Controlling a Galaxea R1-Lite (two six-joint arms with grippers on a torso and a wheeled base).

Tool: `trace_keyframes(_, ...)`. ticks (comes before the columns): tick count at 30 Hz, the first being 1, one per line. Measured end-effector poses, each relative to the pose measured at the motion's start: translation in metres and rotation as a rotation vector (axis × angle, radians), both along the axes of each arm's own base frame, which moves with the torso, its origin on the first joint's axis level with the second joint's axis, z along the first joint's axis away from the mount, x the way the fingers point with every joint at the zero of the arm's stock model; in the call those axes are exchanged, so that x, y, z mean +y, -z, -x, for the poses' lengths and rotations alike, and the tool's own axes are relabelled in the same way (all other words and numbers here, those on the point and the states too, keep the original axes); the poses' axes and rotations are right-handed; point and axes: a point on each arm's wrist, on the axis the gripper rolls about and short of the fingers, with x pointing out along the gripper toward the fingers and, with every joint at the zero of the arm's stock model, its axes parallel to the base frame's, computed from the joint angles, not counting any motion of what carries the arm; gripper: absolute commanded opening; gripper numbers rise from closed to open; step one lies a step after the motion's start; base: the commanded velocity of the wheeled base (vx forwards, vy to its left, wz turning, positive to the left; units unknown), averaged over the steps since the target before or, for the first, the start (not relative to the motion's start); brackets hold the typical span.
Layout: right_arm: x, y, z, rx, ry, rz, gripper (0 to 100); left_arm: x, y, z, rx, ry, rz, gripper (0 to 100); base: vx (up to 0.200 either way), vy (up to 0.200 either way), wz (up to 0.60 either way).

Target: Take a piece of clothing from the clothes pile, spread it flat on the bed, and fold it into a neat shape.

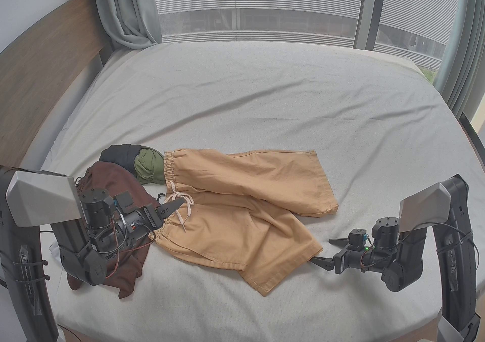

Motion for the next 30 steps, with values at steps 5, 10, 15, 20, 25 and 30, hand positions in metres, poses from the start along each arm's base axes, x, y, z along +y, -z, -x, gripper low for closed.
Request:
trace_keyframes(5,0.002,0.002,-0.005,-0.014,0.001,-0.002,0,0.0,0.0,0.0,-0.001,0.0,0.0,100,0.0,0.0,0.0)
trace_keyframes(10,0.002,0.002,-0.006,-0.014,0.003,-0.004,0,0.0,0.0,0.0,-0.001,0.001,0.0,100,0.0,0.0,0.0)
trace_keyframes(15,0.0,-0.002,-0.007,-0.025,0.011,-0.006,0,0.0,0.0,0.0,-0.002,0.001,0.0,100,0.0,0.0,0.0)
trace_keyframes(20,-0.008,-0.008,-0.011,-0.044,0.037,-0.009,0,0.0,0.0,0.0,-0.002,0.001,0.0,100,0.0,0.0,0.0)
trace_keyframes(25,-0.011,-0.01,-0.011,-0.045,0.045,-0.009,0,0.0,0.0,0.0,-0.002,0.001,0.0,100,0.0,0.0,0.0)
trace_keyframes(30,-0.012,-0.007,-0.003,-0.017,0.037,0.003,100,0.0,0.0,0.0,-0.001,0.001,0.001,100,0.0,0.0,0.0)
